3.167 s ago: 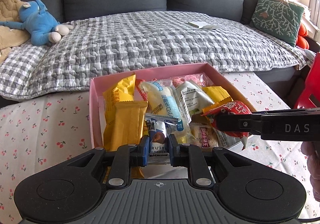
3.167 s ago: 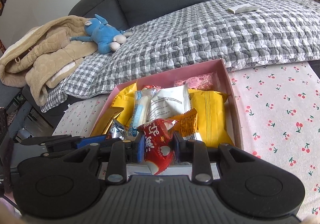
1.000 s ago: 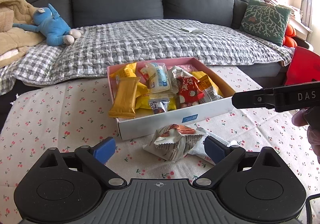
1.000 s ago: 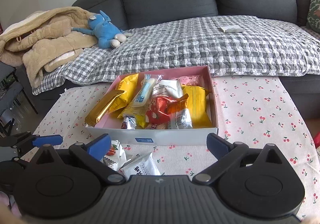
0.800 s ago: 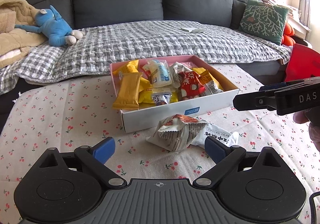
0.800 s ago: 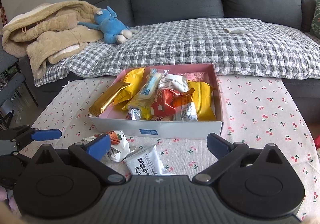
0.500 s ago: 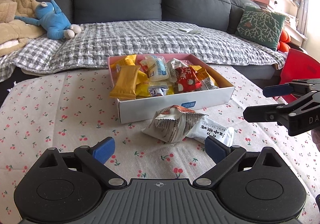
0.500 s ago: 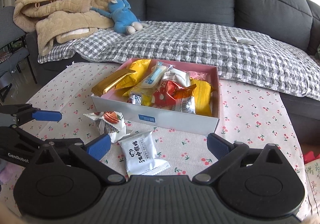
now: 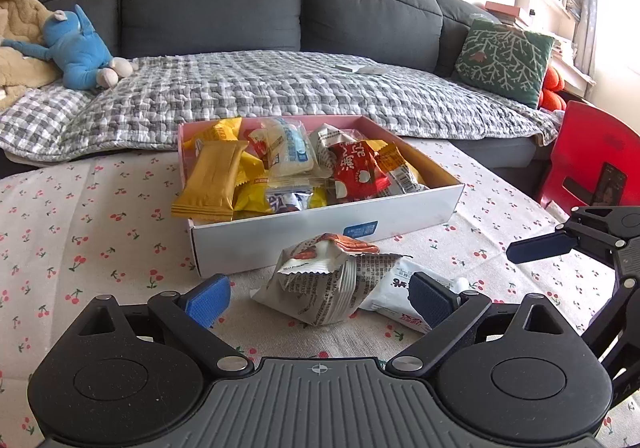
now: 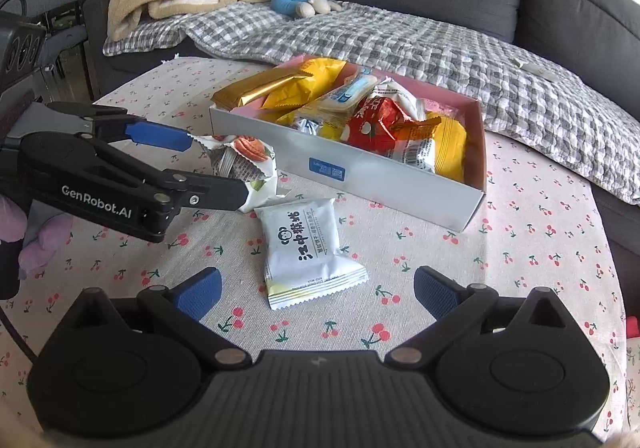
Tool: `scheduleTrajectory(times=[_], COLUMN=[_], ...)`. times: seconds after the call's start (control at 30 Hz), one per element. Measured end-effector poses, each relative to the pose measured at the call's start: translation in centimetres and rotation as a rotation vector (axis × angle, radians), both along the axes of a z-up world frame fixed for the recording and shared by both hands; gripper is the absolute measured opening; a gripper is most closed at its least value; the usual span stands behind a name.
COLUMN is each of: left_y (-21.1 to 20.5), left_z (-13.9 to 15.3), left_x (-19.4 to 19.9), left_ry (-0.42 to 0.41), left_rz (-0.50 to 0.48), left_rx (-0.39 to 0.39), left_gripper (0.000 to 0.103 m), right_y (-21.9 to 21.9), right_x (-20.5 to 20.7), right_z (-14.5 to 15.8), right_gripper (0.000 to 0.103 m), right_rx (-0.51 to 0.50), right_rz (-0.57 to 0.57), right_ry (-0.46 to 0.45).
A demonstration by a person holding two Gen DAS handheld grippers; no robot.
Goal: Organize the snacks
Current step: 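Withdraw both grippers toward the last two snack packs, then grasp the grey wafer pack with the left gripper while the right gripper grasps the white cookie pack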
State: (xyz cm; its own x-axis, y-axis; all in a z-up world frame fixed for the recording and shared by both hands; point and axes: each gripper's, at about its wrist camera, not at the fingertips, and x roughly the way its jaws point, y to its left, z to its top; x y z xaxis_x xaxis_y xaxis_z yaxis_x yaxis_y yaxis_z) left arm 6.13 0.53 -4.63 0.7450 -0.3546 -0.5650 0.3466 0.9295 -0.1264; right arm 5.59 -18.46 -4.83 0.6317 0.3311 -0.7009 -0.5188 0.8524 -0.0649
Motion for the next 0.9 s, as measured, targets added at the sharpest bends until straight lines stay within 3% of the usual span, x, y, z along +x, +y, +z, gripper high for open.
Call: scheduleTrajectory(times=[0.27, 0.37, 0.43, 0.53, 0.77, 0.87, 0.9], left_y=[0.5, 0.3, 0.1, -0.2, 0.2, 0.2, 0.2], left_z=[-1.1, -1.0, -1.0, -1.1, -0.6, -0.5, -0.4], left_x=[1.2, 1.4, 1.5, 1.3, 1.1, 0.9, 0.9], left_ry=[0.025, 0.026, 0.028, 0.017, 0.007, 0.007, 0.009], left_rz=[-0.002, -0.013, -0.027, -0.029, -0.013, -0.013, -0.013], left_rx=[-0.042, -0.049, -0.046, -0.014, -0.024, -0.020, -0.020], left_gripper=[0.093, 0.084, 0.071, 0.060, 0.049, 0.047, 0.047], right_y=[1.1, 1.2, 1.3, 1.4, 1.5, 1.7, 1.7], right_x=[0.8, 1.0, 1.0, 1.1, 1.0, 1.1, 1.0], right_z=[-1.8, -1.9, -1.9, -1.9, -1.8, -1.7, -1.6], right_gripper=[0.102, 0.102, 0.101, 0.095, 0.084, 0.076, 0.067], right_rx=[-0.034, -0.015, -0.007, -0.002, 0.008, 0.009, 0.009], right_rz=[0.040, 0.040, 0.039, 0.042, 0.055, 0.068, 0.071], right_ry=[-0.017, -0.022, -0.026, -0.037, -0.037, -0.036, -0.035])
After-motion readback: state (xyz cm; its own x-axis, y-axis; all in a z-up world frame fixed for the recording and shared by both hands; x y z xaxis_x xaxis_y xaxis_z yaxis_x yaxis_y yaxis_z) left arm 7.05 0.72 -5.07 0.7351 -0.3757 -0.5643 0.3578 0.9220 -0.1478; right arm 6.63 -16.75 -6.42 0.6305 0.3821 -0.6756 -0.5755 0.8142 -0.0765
